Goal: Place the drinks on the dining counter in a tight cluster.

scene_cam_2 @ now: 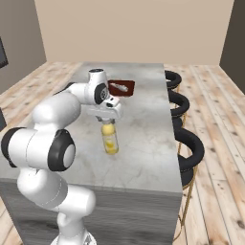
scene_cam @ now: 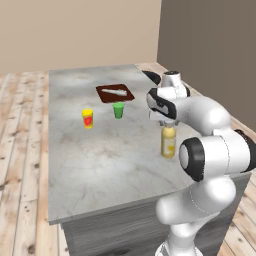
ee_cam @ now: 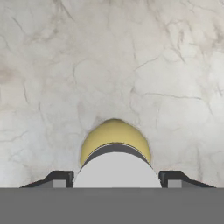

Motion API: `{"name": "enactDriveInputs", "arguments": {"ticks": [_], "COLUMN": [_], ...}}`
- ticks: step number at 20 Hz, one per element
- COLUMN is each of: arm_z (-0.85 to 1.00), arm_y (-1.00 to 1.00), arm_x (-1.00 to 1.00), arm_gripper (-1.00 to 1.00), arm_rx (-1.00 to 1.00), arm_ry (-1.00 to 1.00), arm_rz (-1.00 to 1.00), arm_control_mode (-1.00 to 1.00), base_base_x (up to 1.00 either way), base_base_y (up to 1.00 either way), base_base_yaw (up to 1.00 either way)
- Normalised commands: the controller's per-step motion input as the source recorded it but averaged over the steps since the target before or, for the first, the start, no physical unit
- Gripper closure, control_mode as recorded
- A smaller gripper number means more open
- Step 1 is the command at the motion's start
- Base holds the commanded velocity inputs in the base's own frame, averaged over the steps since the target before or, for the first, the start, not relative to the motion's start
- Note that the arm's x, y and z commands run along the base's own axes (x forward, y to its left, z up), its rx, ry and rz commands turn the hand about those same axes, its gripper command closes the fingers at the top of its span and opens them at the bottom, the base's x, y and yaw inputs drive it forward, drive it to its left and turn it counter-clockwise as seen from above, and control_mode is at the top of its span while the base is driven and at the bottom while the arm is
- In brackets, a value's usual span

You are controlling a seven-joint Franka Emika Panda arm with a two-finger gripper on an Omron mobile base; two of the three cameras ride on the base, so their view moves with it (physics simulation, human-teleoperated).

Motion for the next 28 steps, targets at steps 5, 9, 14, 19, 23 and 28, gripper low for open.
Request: {"name": "enactDriveInputs", "arguments": {"ticks": [5, 9, 14, 19, 23, 28], "arm_z": [0.00, -0.03, -0.16, -0.28, -0.42, -0.05], "arm_y": [-0.01, 0.03, 0.04, 0.06, 0.03, 0.00], "arm_x": [0.00, 0.00, 0.00, 0.00, 0.00, 0.00], "arm_gripper": [1.00, 1.00, 1.00, 1.00, 1.00, 1.00], "arm_rx": [0.23, 0.00, -0.06, -0.01, 0.00, 0.00], "arm_ry": [0.00, 0.00, -0.02, -0.04, -0.03, 0.00], "arm_rz": [0.02, 0.01, 0.00, 0.00, 0.00, 0.00], "arm_control_mode": [-1.00, -1.00, -1.00, -1.00, -1.00, -1.00], "base_base_x": [0.00, 0.00, 0.00, 0.00, 0.00, 0.00], "base_base_y": [0.00, 0.00, 0.00, 0.00, 0.00, 0.00], "base_base_yaw": [0.00, 0.00, 0.00, 0.00, 0.00, 0.00]}}
